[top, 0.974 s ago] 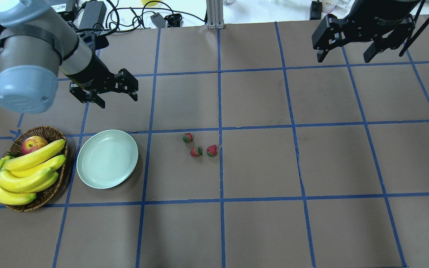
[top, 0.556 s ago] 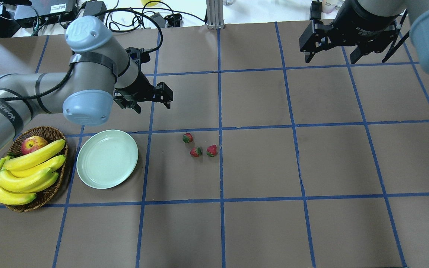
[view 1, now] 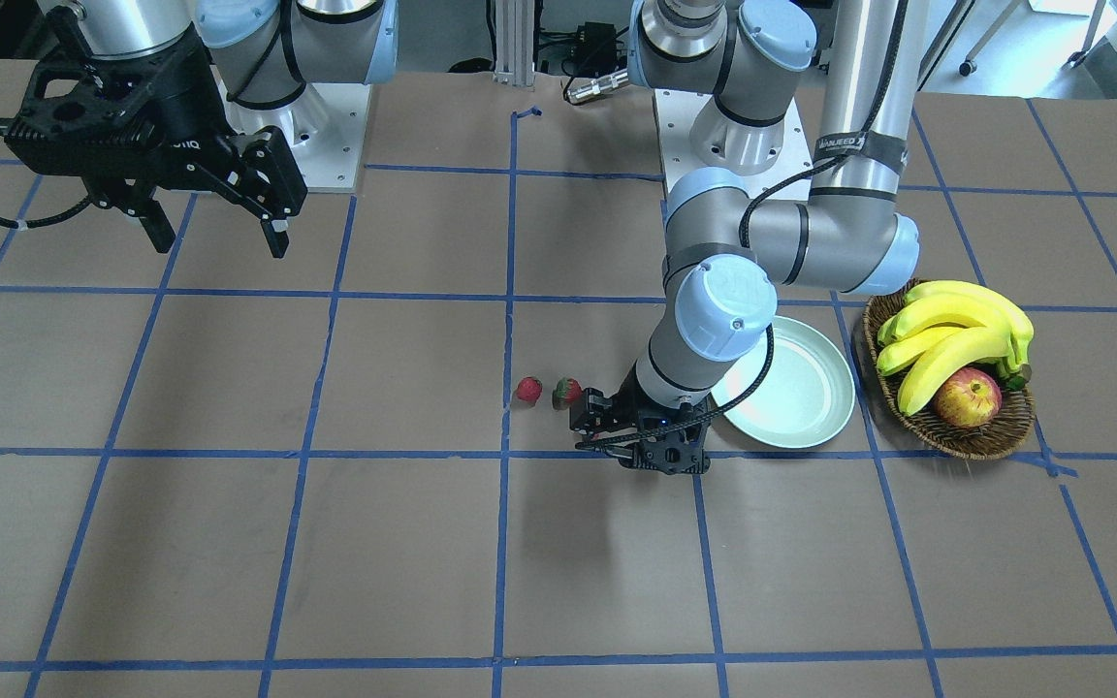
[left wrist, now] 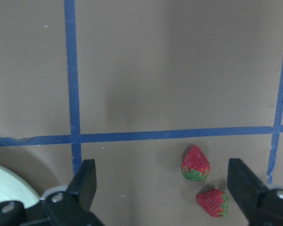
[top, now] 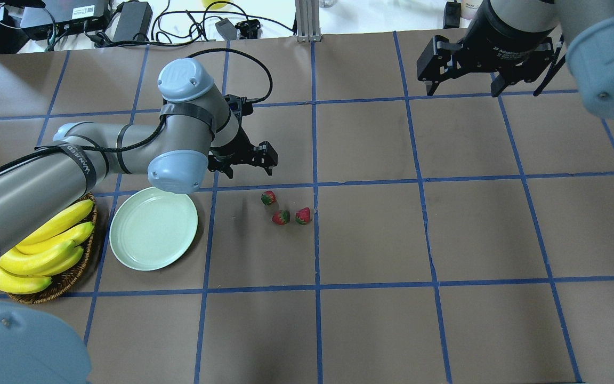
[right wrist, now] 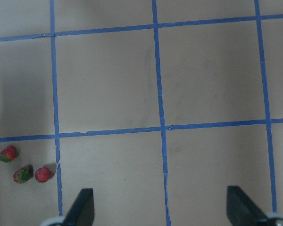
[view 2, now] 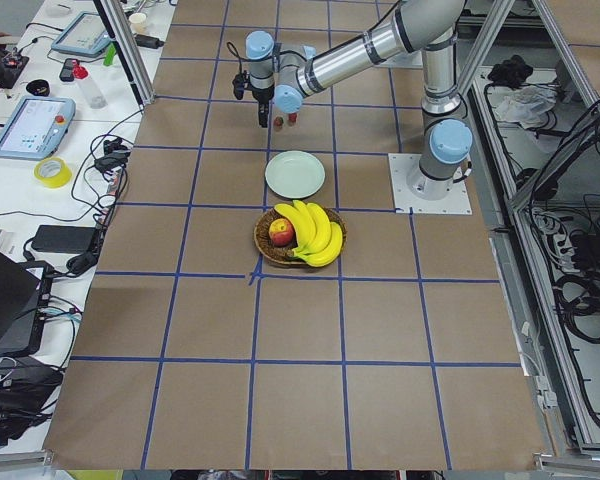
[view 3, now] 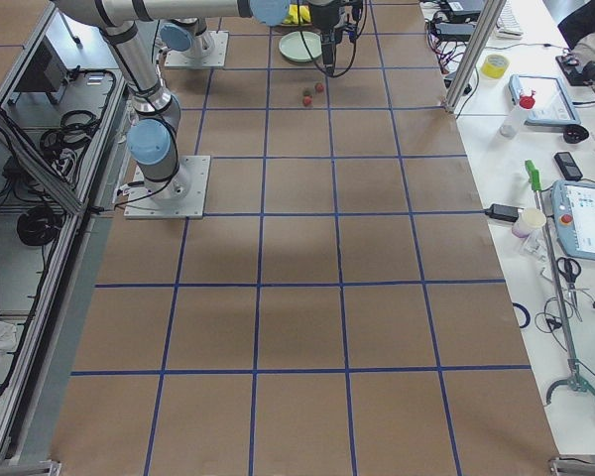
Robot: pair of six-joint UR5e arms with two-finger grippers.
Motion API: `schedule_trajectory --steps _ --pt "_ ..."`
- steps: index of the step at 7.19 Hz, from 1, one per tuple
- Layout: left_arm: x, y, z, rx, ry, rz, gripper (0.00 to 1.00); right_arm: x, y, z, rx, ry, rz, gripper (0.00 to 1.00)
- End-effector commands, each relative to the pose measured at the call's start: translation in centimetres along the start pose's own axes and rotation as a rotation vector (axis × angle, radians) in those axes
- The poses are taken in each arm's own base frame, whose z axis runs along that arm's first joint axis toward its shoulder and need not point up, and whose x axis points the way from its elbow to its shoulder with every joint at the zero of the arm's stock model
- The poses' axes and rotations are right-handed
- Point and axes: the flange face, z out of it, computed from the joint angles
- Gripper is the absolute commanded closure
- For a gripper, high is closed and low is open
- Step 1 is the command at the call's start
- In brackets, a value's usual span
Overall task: Collect all strawberries into plate
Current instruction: 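Move the left gripper over the gathered strawberries, then lower the left gripper and grasp one strawberry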
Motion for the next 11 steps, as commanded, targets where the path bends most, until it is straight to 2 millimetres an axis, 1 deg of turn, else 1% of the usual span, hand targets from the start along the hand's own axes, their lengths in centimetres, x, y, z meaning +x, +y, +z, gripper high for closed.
schedule_trajectory --steps 1,3,4,5,6,7,9,10,11 --pt "0.3 0.9 2.4 -0.043 0.0 0.005 0.0 0.1 0.0 -0.1 0.001 0.001 -0.001 0.0" --pt "0.3 1.1 2.7 -0.053 0.005 0.009 0.01 0.0 -0.1 0.0 0.001 -0.003 0.001 0.0" --pt "0.2 1.5 3.1 -0.065 0.004 0.008 0.08 0.1 -0.1 0.0 0.002 -0.003 0.002 0.0" --pt "0.2 1.6 3.2 -0.067 0.005 0.007 0.1 0.1 -0.1 0.1 -0.001 -0.001 0.001 0.0" --pt "0.2 1.6 3.3 -0.07 0.005 0.007 0.1 0.1 -0.1 0.1 -0.001 0.0 -0.001 0.0" --pt "0.6 1.6 3.5 -0.074 0.026 0.01 0.13 0.1 -0.1 -0.1 0.001 -0.001 0.001 0.0" --pt "1.0 1.8 3.5 -0.078 0.03 0.014 0.13 0.2 -0.1 0.0 -0.007 0.001 0.003 0.0" --pt "0.9 1.9 3.7 -0.083 0.029 0.02 0.36 0.2 0.0 -0.1 -0.007 0.0 0.003 0.0" --pt "0.9 1.9 3.7 -0.082 0.029 0.032 0.78 0.2 0.0 -0.1 -0.007 -0.004 0.003 0.0"
